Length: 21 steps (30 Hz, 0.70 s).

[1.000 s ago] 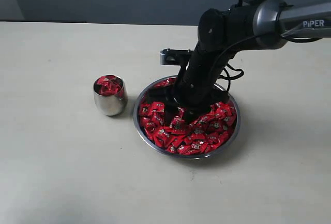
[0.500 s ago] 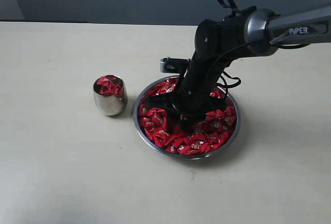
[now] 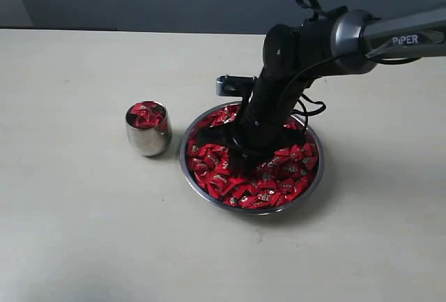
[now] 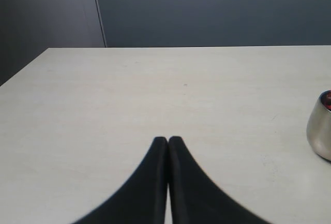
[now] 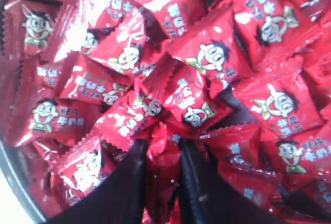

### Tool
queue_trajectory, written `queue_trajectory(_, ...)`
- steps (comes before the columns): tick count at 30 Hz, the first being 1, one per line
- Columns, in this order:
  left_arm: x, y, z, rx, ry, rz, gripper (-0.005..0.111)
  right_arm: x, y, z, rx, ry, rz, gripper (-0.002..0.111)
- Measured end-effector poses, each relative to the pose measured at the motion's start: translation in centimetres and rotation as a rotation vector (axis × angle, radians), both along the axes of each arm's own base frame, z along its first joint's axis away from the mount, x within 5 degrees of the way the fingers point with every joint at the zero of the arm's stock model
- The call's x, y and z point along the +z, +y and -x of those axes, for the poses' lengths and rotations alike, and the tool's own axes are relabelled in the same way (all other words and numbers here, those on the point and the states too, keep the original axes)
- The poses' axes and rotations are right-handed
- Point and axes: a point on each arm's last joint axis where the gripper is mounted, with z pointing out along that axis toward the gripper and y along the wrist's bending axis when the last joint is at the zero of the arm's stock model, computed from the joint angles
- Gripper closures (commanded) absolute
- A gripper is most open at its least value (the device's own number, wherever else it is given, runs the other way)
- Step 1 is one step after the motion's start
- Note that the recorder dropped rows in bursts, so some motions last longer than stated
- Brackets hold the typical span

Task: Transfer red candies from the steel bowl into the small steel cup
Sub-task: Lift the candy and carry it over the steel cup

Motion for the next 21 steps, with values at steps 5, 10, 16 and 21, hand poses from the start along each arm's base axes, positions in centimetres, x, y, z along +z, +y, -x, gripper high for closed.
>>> queue_trajectory(5,0.0,0.0,0.0,0.0,0.0,0.0,0.106,1.6,0.1,-0.5,0.042,-0.033,0.012,0.093)
queue_trajectory(10,0.0,0.0,0.0,0.0,0.0,0.0,0.106,4.8,1.0,-1.7,0.078,-0.091,-0.008,0.093)
queue_trajectory(16,0.0,0.0,0.0,0.0,0.0,0.0,0.106,9.3,2.3,-3.8,0.12,-0.237,-0.061,0.093)
queue_trajectory(21,0.0,0.0,0.0,0.0,0.0,0.0,0.106,12.4,4.1,-4.5,0.195,-0.333,-0.233,0.093)
